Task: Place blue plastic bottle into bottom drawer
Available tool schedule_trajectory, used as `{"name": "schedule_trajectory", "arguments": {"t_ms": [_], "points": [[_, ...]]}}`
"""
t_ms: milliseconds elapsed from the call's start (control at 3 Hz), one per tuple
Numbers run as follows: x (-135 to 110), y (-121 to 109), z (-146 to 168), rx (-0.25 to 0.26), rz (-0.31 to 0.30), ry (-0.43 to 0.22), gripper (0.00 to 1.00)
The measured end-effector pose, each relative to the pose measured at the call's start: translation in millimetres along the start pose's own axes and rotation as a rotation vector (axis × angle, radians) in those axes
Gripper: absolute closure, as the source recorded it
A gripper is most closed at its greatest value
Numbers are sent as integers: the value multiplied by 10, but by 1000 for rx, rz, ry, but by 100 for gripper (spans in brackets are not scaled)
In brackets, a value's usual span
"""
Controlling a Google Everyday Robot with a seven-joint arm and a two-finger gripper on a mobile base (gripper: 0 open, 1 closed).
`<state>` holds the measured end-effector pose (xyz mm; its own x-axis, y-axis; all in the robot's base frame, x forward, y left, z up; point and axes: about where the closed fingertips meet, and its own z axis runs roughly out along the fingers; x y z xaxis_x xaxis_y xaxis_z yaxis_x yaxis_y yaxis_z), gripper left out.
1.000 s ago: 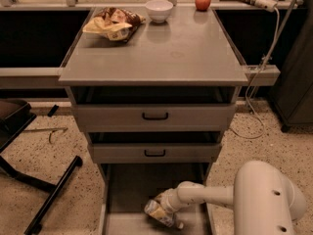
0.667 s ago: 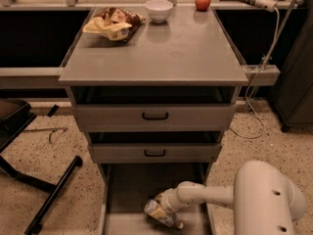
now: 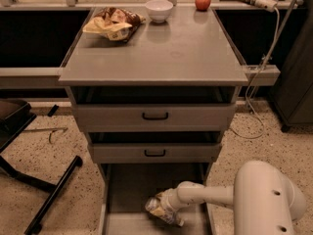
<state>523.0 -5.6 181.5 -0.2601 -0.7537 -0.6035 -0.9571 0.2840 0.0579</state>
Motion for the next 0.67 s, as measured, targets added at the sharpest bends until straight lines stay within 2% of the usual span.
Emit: {"name": "schedule_trajectory", "arguments": {"t_ms": [333, 667], "points": [[0, 0, 0, 0, 0, 0, 12], [0, 1, 0, 0, 0, 0, 0]]}}
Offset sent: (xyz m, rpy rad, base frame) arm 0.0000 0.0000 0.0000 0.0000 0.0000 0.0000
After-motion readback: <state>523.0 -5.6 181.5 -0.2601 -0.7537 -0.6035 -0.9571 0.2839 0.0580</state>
